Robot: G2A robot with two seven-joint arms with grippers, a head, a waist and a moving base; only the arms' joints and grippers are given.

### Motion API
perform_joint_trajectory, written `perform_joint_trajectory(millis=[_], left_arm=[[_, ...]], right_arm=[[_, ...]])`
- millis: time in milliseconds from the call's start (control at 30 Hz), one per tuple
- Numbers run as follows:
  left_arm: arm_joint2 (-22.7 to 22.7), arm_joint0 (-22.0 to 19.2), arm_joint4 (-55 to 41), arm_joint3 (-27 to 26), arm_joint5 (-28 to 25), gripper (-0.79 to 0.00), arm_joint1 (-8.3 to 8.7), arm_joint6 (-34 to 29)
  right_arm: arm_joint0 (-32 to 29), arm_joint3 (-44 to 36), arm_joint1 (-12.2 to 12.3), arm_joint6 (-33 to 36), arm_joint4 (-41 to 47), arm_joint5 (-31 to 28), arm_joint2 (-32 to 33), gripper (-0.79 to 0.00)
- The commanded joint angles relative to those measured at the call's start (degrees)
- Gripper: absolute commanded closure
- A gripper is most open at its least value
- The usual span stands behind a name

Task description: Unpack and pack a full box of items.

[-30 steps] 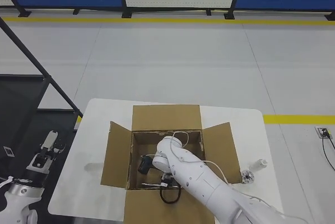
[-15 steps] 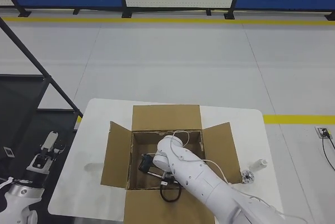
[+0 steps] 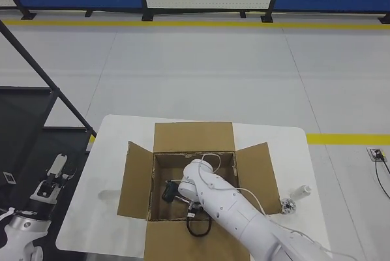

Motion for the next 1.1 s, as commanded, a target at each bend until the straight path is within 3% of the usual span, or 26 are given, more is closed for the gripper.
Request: perform_joint_trajectory(millis=[0,167,267,500,667,833,1067], left_arm=[[0.04,0.07,0.03,-0.11,-0.02,-0.785,0.02,-0.05],[0.06,0.23,0.17,-0.22,-0.06,-0.785,0.08,-0.02],[0.09,0.3,0.18,-0.25,-0.07,-0.785,0.11,0.07],[0.13,0.49,0.66,-0.59,-0.26,-0.785,0.16,0.49],[0.12,0.91,1.36,-1.36,-0.47,-0.785,0.2,0.79],[0.52,1.57,2.16,-2.43,-0.88,-0.785,0.18,1.13],[0.94,3.05,4.11,-3.63,-2.63,-0.785,0.22,0.51]], right_arm=[[-0.1,-0.28,0.12,0.08,-0.2,0.29,0.18,-0.095],[-0.26,-0.44,0.44,0.3,-0.56,1.62,0.84,-0.086],[-0.3,-0.54,0.66,-0.03,-0.83,2.39,1.32,0.0],[-0.3,-2.13,1.96,-2.41,-1.57,6.12,3.89,0.0],[-1.75,-7.0,4.49,-3.8,-1.8,8.81,8.18,0.0],[-7.96,-20.86,8.72,-2.52,-5.29,8.62,13.8,0.0],[-25.14,-51.09,15.16,0.8,-13.54,7.27,25.87,0.0]])
